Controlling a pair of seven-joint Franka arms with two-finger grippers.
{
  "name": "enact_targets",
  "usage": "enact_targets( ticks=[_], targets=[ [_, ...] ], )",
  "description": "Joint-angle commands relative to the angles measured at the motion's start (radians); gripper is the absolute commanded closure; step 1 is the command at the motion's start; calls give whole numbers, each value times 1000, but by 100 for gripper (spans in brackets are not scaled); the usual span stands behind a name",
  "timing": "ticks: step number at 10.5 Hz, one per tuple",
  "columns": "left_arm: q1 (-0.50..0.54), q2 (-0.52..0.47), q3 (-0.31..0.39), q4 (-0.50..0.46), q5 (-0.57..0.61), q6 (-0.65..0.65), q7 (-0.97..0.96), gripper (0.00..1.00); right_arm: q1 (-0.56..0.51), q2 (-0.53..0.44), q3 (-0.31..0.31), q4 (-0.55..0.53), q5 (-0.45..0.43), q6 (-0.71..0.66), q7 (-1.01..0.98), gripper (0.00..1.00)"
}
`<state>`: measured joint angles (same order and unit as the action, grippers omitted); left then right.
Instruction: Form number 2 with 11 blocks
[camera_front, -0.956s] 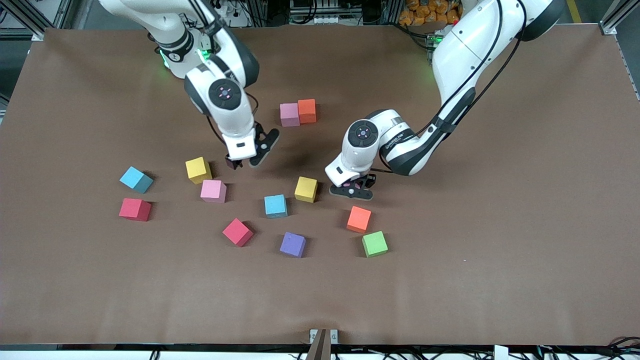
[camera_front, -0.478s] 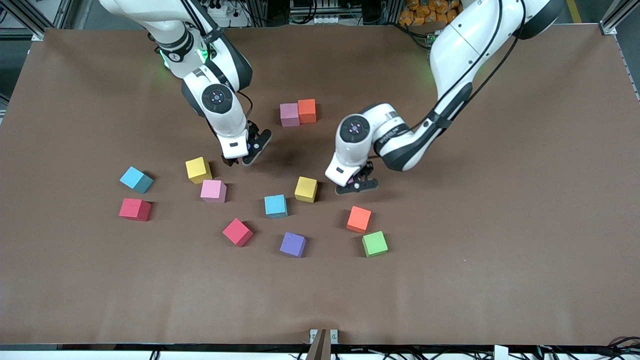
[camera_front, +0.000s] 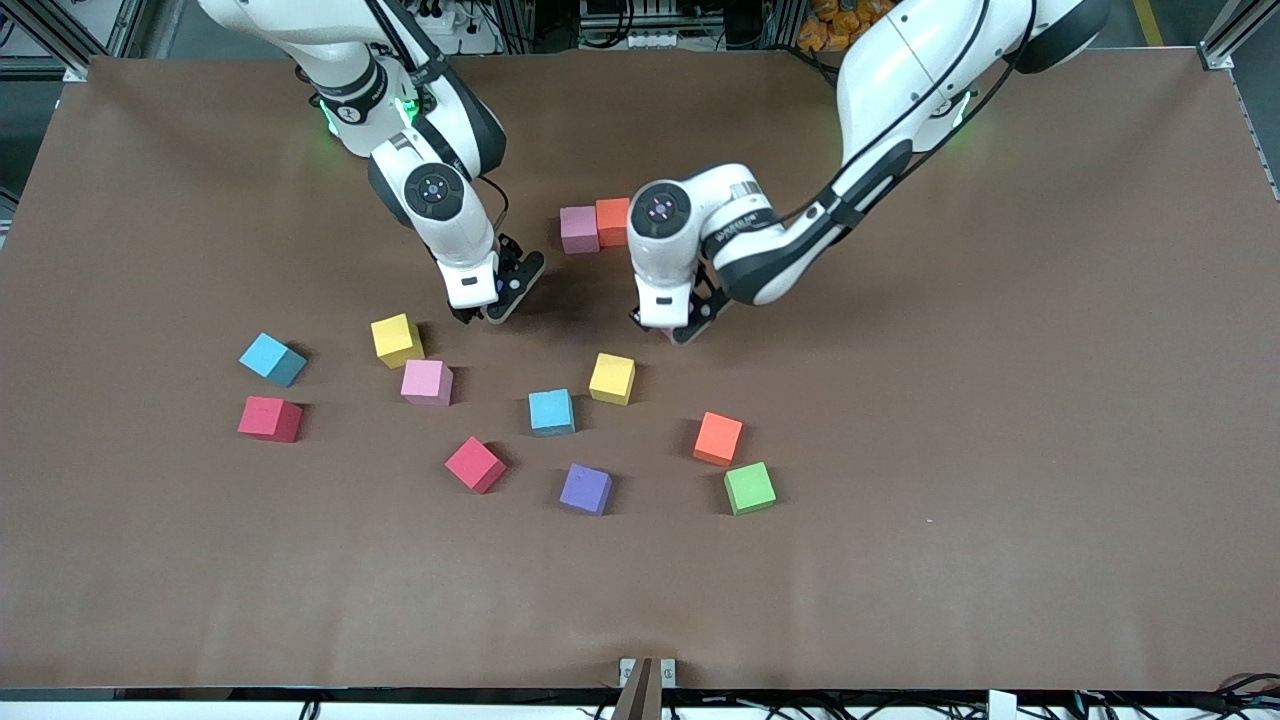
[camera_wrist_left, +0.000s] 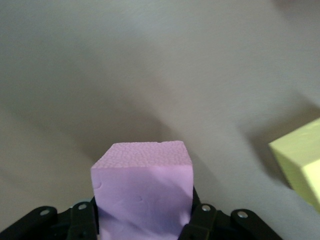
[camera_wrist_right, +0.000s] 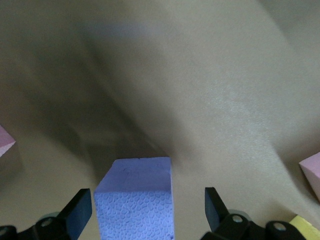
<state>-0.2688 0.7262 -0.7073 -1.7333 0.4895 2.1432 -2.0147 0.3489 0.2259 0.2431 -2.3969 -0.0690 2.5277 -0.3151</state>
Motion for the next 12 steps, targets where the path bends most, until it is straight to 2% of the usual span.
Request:
enact_targets(
  ticks=[1,3,4,5,6,9,12],
  targets=[
    [29,-85,-15,-109,-26,-19,-181,97,-2,-31,8,-39,23,25,2,0],
    [60,-142,-18,-164,-81,-17,-274,97,-2,-28,8,-59,23,58,2,0],
    [60,-143,-20,-163,-97,-17,-342,97,-2,-28,8,-61,23,65,2,30],
    [60,-143,-20,-164,-97,-14,-436,98,-4,-26,8,-61,23,66,2,89],
    [59,-142,-21,-164,-97,-11,-508,98,-4,-26,8,-61,23,66,2,100],
    [36,-136,-21,-179,-95,41,-724,98,-4,-34,8,-56,23,65,37,100],
    [-30,-125,-21,-202,-80,58,-838,100,-1,-34,8,-19,23,53,244,100]
  ],
)
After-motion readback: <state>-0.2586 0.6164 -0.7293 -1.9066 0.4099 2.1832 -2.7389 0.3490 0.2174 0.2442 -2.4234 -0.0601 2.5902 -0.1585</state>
